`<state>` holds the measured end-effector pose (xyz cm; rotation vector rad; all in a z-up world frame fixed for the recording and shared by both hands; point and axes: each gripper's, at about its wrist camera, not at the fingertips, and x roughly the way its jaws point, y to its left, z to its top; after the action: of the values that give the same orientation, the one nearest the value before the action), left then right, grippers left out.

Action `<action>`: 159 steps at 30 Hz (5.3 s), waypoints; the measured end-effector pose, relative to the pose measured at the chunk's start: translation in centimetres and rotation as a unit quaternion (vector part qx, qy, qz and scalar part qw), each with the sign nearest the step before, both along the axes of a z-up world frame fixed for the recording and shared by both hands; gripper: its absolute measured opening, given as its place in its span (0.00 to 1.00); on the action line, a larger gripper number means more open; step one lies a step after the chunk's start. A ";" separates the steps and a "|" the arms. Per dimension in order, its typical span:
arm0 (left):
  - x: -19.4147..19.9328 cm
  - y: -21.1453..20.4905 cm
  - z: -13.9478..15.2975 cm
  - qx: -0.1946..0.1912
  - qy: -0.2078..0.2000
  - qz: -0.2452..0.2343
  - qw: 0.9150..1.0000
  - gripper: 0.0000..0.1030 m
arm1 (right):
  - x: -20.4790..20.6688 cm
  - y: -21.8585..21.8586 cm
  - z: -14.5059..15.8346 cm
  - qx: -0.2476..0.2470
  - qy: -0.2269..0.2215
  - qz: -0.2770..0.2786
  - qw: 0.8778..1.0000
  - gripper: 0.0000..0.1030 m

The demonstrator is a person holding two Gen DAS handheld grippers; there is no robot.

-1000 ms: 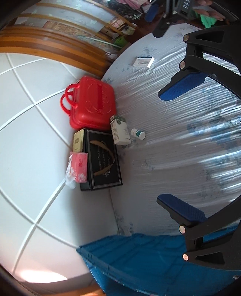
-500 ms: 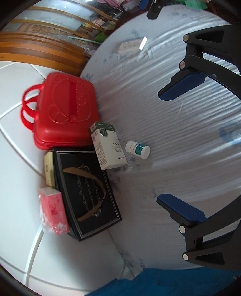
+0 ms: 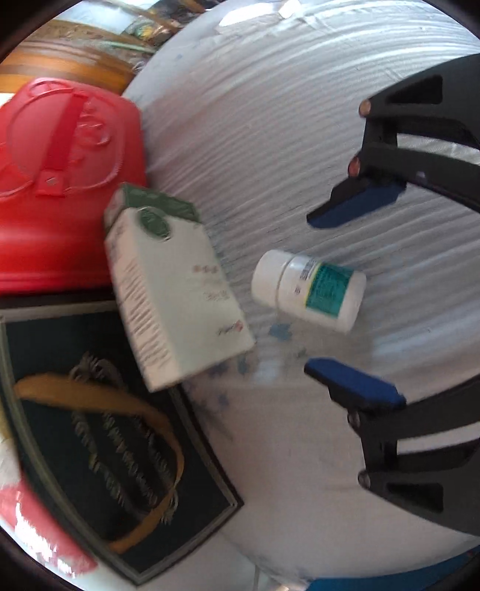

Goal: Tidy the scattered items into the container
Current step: 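Grasp the white medicine bottle with the left tool while the right tool grasps the paracetamol box, then carry the white bottle and paracetamol box with both tools over the blue bin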

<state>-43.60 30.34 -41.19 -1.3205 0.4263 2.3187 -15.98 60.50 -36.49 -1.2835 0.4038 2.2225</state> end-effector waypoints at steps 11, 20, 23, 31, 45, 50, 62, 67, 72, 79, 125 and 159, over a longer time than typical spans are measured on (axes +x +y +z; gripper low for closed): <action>3.7 1.6 0.3 0.030 0.016 -0.012 0.999 0.33 | -2.1 5.5 -3.2 0.000 -0.017 -0.091 0.996 1.00; 7.8 0.9 1.5 0.070 0.000 0.009 0.997 0.33 | -4.1 8.4 -5.5 0.001 -0.035 -0.111 0.993 1.00; 8.8 1.0 1.6 0.074 -0.004 0.019 0.997 0.33 | -3.6 8.5 -5.8 0.000 -0.028 -0.108 0.994 0.97; 12.1 0.7 1.3 0.075 -0.017 0.030 0.997 0.33 | -1.5 6.8 -5.3 -0.015 -0.017 -0.090 0.996 0.77; 19.2 -1.7 3.1 0.079 -0.038 0.055 0.995 0.33 | 4.8 -3.2 -4.7 -0.038 -0.040 0.004 0.998 0.77; 21.9 -3.6 4.8 0.083 -0.038 0.064 0.994 0.33 | 6.6 -6.6 -3.1 -0.046 -0.038 0.026 0.998 0.76; 25.7 -8.7 9.9 0.103 -0.016 0.059 0.993 0.33 | 8.1 -13.8 3.3 -0.014 -0.021 0.074 0.997 0.76; 26.5 -10.7 13.2 0.116 0.001 0.050 0.992 0.33 | 8.7 -16.4 6.3 -0.003 -0.014 0.084 0.996 0.76; 27.4 -12.5 17.1 0.133 0.021 0.040 0.990 0.33 | 9.6 -18.8 9.7 0.008 0.001 0.088 0.996 0.76; 29.2 -14.0 22.2 0.160 0.043 0.026 0.986 0.33 | 11.0 -22.4 14.5 0.031 0.025 0.107 0.993 0.76; 32.5 -23.8 38.3 0.155 0.158 0.107 0.969 0.33 | 11.5 -33.6 31.8 0.029 0.202 0.238 0.950 0.77; 21.2 -52.8 41.8 0.165 0.175 0.141 0.960 0.33 | -3.8 -62.5 36.9 0.036 0.226 0.284 0.931 0.77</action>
<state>-22.40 -22.43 0.58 -0.8579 -0.0560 2.7218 -19.82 -1.99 0.43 -0.9103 0.1115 3.0059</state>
